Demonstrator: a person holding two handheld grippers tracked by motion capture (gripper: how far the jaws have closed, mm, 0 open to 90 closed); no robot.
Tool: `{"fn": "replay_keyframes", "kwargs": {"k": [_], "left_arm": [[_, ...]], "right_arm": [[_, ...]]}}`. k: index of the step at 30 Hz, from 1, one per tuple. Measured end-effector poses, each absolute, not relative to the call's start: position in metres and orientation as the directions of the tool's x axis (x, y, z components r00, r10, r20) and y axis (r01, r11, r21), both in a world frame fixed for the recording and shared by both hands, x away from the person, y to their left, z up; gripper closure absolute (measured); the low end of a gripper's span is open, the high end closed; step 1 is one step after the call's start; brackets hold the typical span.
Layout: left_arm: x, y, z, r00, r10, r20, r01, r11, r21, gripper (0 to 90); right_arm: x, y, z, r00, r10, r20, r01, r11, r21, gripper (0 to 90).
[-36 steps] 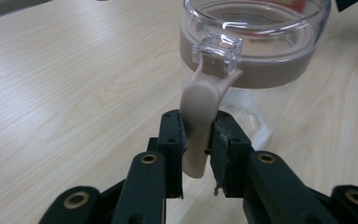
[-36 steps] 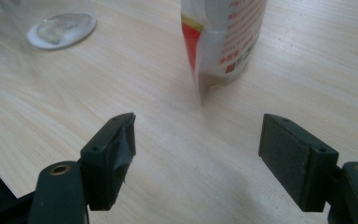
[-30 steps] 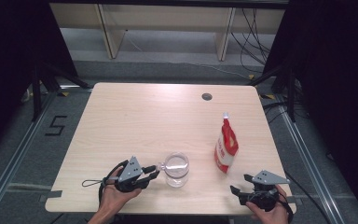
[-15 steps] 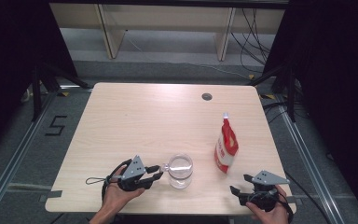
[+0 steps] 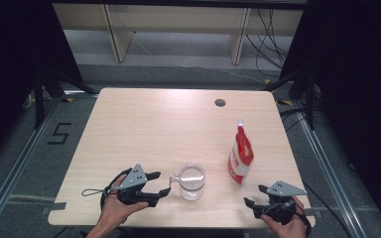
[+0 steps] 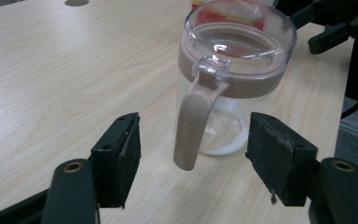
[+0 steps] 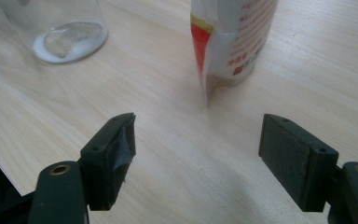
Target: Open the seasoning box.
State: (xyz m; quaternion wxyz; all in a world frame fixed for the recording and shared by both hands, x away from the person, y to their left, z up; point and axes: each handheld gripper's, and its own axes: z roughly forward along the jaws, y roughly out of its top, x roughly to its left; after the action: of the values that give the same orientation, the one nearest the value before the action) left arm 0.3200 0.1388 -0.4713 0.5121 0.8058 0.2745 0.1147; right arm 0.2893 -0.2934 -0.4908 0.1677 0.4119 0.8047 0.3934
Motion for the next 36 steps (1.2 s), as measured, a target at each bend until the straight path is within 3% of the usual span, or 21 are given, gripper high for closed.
{"fn": "replay_keyframes", "kwargs": {"k": [2,4,9,24,36], "left_arm": [[0.319,0.138,-0.470,0.814,0.563,-0.143,0.358,-0.292,0.887,34.0],[0.319,0.139,-0.467,0.812,0.564,-0.148,0.360,-0.285,0.888,34.3],[0.318,0.139,-0.462,0.793,0.585,-0.172,0.374,-0.244,0.895,40.0],[0.316,0.131,-0.445,0.799,0.594,-0.098,0.287,-0.233,0.929,81.3],[0.325,0.115,-0.446,0.807,0.581,-0.102,0.302,-0.258,0.918,88.8]], "right_arm": [[0.290,-0.293,-0.491,-0.615,0.787,0.061,0.528,0.353,0.773,28.1],[0.287,-0.291,-0.491,-0.589,0.804,0.083,0.561,0.332,0.759,28.1],[0.287,-0.292,-0.491,-0.612,0.789,0.055,0.531,0.358,0.768,28.1],[0.284,-0.292,-0.490,-0.606,0.792,0.072,0.543,0.346,0.765,28.7],[0.282,-0.289,-0.490,-0.598,0.797,0.083,0.554,0.336,0.762,28.7]]}}
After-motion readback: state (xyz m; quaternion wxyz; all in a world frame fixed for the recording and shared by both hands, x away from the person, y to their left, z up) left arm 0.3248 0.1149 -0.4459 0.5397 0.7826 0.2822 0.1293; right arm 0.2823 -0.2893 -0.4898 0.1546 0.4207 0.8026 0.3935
